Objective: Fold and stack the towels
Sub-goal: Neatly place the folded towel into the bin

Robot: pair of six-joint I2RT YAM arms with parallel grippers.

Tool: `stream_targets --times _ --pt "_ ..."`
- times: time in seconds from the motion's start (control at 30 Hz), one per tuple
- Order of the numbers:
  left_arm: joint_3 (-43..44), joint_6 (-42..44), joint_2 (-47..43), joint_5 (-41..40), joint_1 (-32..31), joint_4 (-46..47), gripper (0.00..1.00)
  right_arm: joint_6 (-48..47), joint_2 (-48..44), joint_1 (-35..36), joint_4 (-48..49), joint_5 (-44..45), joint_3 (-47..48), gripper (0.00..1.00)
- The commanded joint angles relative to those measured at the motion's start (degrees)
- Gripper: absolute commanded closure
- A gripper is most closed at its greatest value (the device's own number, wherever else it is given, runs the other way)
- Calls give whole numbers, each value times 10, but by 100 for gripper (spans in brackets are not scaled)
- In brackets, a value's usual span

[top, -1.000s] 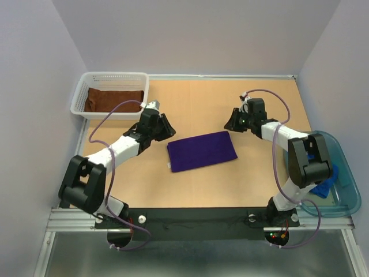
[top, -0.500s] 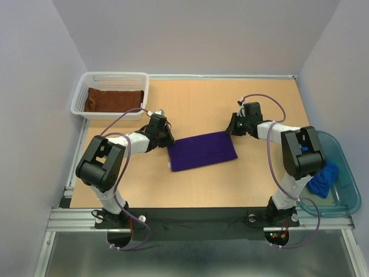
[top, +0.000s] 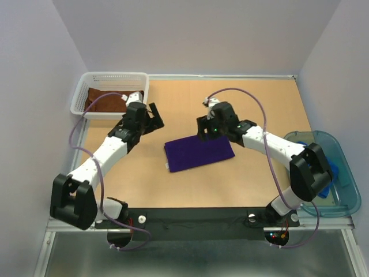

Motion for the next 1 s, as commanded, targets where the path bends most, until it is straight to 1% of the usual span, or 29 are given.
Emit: stream_targets --times 0.0,0.03,0.07,0.1,0.17,0.23,0.3,0.33,0.4,0.47,0.53,0.57,0.63,0.7,0.87,0.97 --pt "25 59 -74 -36 44 -65 1 -32 26 107 -92 73 51 25" --pt "23 66 -85 -35 55 -71 1 -32 36 127 -101 80 72 23" --pt "21 82 -94 -29 65 -78 1 -35 61 166 -119 87 82 22" --pt "15 91 -111 -27 84 -79 1 -37 73 183 -127 102 94 22" --pt "-4 105 -131 -25 101 -81 1 -37 100 227 -146 114 129 21" --pt "-35 126 -142 -33 124 -73 1 -28 134 255 -156 117 160 22" --pt "-60 122 -159 -44 135 -61 1 -23 154 270 -161 119 178 23" --pt "-90 112 -165 -40 138 -52 1 -21 175 277 -165 124 190 24" --pt "-120 104 -174 -23 157 -21 1 -17 195 292 -178 131 216 26" --pt "-107 106 -166 -14 178 -35 1 -16 221 299 -187 138 229 29" --pt "-104 107 -160 -22 179 -31 1 -13 241 307 -192 146 249 32" --pt "-102 107 -157 -26 180 -33 1 -11 247 307 -194 148 256 35" --pt "-99 107 -146 -28 183 -36 1 -9 259 311 -197 159 272 38" --pt "-93 109 -135 -27 185 -40 1 -7 273 313 -200 166 281 43" --pt "-96 110 -139 -10 186 -37 1 -4 299 312 -205 184 297 45" --pt "-100 111 -141 -11 186 -35 1 -1 314 313 -207 172 300 45"
